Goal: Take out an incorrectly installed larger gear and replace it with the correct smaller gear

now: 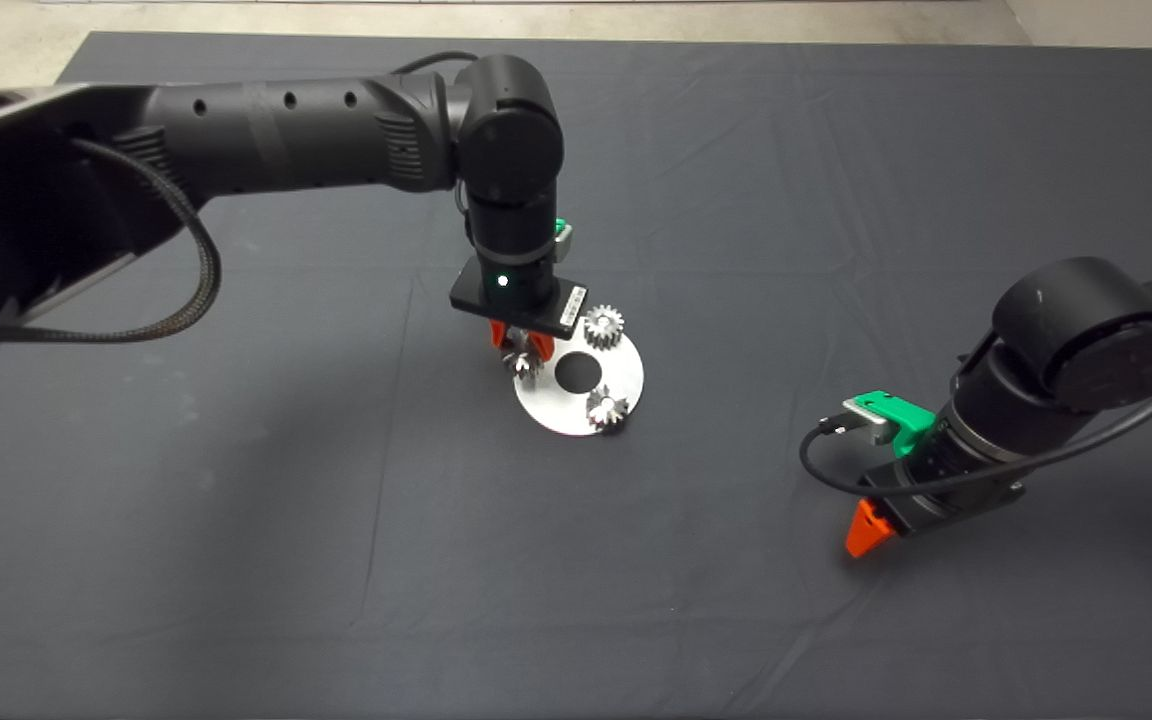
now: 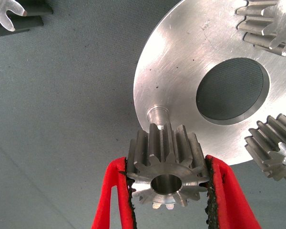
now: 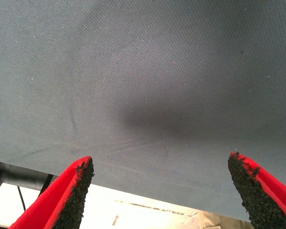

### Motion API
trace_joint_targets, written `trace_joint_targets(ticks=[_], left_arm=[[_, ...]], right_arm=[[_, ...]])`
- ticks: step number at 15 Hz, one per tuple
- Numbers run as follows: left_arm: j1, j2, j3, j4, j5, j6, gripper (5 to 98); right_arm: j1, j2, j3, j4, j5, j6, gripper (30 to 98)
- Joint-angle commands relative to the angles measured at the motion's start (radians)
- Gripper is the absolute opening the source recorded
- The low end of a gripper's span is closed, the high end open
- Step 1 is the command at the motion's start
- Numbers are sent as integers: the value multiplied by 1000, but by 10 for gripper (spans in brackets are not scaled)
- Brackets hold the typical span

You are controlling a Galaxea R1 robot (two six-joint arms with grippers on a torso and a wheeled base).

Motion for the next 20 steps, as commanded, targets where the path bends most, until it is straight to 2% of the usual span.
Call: trace_joint_targets(ticks=[1, 8, 15, 20], left_arm=[[-15, -2, -1, 10, 54, 7, 217], [-15, 20, -47, 10, 54, 42, 217], [-17, 31, -59, 10, 54, 46, 217], [-17, 12, -52, 8, 57, 43, 217]], right_arm=[[19, -5, 10, -7, -88, 7, 744], [21, -6, 4, -9, -88, 5, 744], [21, -1, -31, -11, -87, 5, 744], [21, -1, -60, -11, -88, -10, 744]])
